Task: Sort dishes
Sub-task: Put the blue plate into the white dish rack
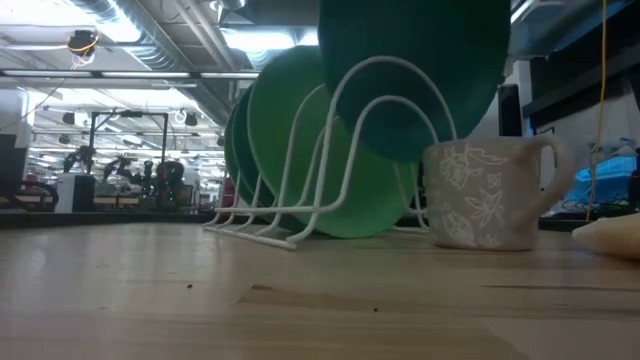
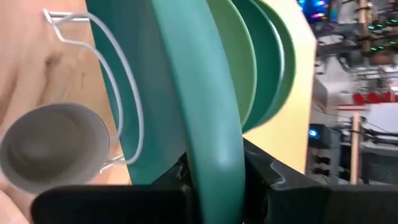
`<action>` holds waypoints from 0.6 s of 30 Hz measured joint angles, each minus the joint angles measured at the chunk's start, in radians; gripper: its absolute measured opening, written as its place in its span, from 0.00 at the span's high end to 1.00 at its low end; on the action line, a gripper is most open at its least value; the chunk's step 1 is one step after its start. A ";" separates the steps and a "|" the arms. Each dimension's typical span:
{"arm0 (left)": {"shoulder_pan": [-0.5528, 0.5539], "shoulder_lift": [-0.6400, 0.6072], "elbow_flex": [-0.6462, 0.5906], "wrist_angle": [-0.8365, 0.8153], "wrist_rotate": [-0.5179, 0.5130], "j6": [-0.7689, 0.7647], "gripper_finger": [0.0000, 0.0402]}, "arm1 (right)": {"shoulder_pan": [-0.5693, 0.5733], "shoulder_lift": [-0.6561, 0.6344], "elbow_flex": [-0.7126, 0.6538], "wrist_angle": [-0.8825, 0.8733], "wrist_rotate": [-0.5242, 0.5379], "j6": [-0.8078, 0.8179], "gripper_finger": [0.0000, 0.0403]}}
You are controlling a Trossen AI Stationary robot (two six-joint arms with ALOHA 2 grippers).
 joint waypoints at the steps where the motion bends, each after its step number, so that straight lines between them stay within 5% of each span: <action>1: -0.003 0.000 0.000 -0.016 0.002 -0.013 0.87 | -0.011 0.000 0.000 0.017 -0.015 -0.019 0.86; 18: -0.083 0.000 0.002 -0.074 0.006 -0.012 0.86 | -0.195 0.010 0.001 0.161 -0.299 -0.159 0.86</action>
